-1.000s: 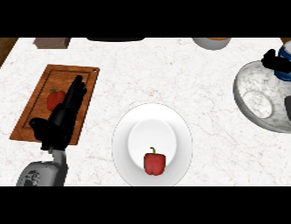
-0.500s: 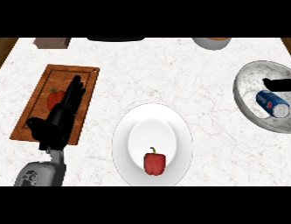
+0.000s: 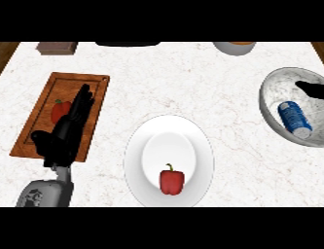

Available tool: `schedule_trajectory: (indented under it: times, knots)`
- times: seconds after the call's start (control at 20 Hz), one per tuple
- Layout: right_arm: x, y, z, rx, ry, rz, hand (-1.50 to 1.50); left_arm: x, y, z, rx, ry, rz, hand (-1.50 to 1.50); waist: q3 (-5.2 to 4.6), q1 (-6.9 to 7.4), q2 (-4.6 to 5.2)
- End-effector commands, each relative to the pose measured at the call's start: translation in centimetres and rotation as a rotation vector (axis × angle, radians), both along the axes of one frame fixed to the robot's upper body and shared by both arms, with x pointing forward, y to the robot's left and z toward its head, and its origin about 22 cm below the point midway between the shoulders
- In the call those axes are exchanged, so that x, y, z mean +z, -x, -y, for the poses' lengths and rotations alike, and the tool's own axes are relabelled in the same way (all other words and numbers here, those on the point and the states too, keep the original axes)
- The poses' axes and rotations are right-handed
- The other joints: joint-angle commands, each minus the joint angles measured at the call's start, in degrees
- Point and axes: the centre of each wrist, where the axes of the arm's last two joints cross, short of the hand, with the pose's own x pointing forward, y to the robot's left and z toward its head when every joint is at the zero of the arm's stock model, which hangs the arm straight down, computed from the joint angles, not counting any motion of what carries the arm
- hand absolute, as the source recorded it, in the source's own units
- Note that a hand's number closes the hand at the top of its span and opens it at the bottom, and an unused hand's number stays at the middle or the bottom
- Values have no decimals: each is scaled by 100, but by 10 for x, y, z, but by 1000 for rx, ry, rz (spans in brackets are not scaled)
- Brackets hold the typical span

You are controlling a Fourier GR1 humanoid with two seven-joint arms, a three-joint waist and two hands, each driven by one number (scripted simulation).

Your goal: Pick the can from the plate and place it in the bowl

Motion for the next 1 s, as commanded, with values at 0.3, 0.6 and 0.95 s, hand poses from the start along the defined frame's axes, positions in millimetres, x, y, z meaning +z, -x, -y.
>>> schedule_trajectory:
  times: [0.3, 0.6, 0.95]
  knots:
    - [31, 46, 44, -49, -198, 195, -150, 11, 5, -1, -15, 8, 2, 0, 2, -1, -9]
    - [13, 103, 52, 23, -259, 237, -150, 9, -3, 5, 4, 6, -1, 0, 2, -42, -5]
    - [10, 146, 29, 125, -314, 214, -150, 5, 1, -5, 2, 7, 14, 0, -2, -15, -4]
